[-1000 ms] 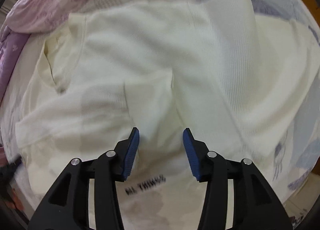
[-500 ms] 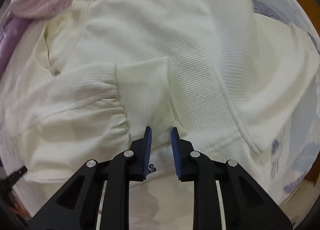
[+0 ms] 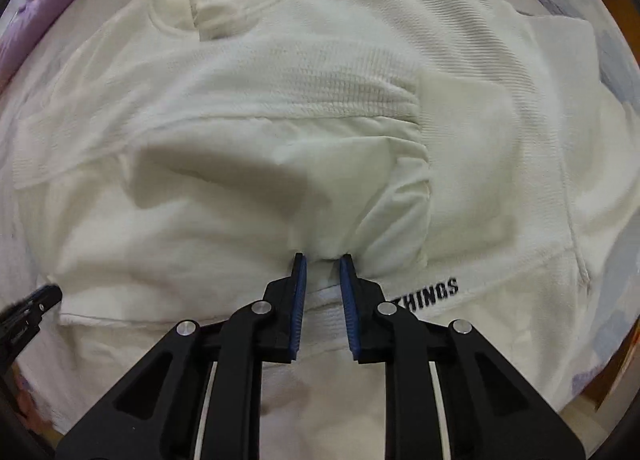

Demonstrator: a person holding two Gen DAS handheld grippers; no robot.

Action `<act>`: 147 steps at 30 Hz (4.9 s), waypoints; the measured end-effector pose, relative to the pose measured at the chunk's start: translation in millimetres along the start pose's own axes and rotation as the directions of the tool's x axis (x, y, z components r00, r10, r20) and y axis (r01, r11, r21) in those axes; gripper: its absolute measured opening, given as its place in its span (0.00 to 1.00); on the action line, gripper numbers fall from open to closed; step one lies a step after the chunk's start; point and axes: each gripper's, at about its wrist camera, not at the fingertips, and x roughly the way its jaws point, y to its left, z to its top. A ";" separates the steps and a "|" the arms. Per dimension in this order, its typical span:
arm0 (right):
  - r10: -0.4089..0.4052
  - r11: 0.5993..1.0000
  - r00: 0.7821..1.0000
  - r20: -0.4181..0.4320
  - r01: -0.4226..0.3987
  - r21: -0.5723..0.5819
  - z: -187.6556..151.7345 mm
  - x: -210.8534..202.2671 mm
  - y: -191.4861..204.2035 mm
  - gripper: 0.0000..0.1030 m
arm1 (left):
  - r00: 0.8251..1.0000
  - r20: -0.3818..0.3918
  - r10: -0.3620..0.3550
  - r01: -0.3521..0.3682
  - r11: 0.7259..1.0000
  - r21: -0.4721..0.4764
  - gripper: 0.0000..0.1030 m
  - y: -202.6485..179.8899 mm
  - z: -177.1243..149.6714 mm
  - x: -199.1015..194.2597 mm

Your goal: Fold large clothes

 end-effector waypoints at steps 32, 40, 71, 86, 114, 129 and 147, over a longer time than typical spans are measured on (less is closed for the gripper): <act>0.101 0.977 0.995 -0.010 -0.102 -0.186 -35.6 17.9 29.7 0.12 | 0.991 0.116 -0.070 0.064 0.997 0.054 0.03 -31.5 -12.4 31.3; -0.016 0.996 1.000 0.018 0.017 -0.089 -50.0 -0.9 -35.8 0.12 | 0.991 0.103 -0.085 0.076 0.994 0.083 0.03 -3.2 -40.1 21.4; 0.157 0.985 0.981 0.117 -0.147 -0.095 -120.4 -214.0 -23.9 0.61 | 0.980 0.198 -0.002 0.004 1.000 -0.010 0.68 -76.5 -148.1 -180.8; 0.076 0.997 0.954 0.289 -0.076 -0.011 -244.2 -301.4 -47.3 0.69 | 0.918 0.392 -0.058 -0.021 0.981 0.193 0.68 -94.9 -259.8 -257.2; 0.000 0.899 0.915 0.404 -0.177 0.401 -218.5 -327.0 -296.4 0.82 | 0.901 0.421 -0.105 -0.023 0.957 0.288 0.81 -260.1 -221.3 -287.3; 0.032 0.924 0.927 0.373 -0.170 0.343 -75.4 -281.7 -432.8 0.91 | 0.963 0.269 -0.004 -0.060 0.972 0.227 0.89 -417.0 -90.1 -246.3; 0.137 0.703 0.972 0.193 -0.233 0.672 9.1 -129.9 -587.4 0.54 | 0.992 0.117 0.053 -0.075 0.978 0.196 0.89 -441.8 6.7 -101.1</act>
